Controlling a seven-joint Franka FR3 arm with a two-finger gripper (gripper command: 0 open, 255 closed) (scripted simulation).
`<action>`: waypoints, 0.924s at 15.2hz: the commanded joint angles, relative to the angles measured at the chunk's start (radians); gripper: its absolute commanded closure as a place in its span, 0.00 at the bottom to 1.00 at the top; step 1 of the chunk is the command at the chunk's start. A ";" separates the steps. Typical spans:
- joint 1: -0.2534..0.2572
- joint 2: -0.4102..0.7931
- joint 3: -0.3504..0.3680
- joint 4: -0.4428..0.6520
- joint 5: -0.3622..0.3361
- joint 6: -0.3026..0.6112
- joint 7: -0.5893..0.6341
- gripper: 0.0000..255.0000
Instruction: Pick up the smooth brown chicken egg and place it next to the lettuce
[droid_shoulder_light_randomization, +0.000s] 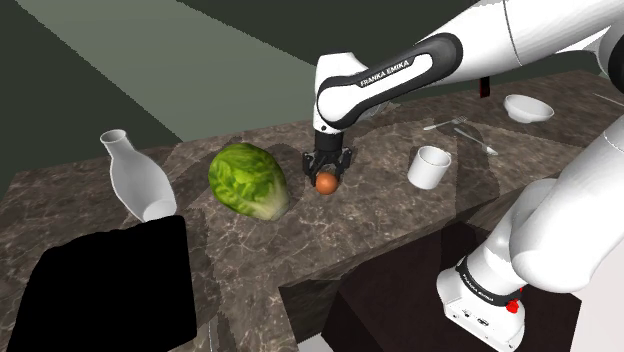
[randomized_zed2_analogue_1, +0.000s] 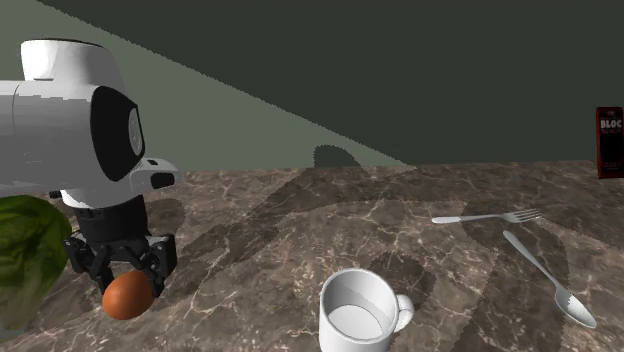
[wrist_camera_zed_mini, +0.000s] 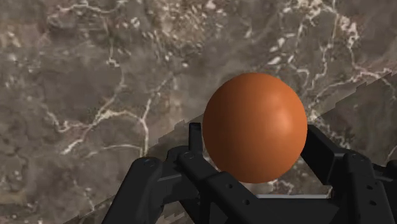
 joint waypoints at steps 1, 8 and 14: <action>0.000 0.001 0.000 -0.001 0.000 0.003 0.000 1.00; 0.000 0.001 0.000 -0.001 0.000 0.003 -0.001 0.00; -0.006 -0.025 -0.006 0.040 -0.009 -0.065 0.004 0.00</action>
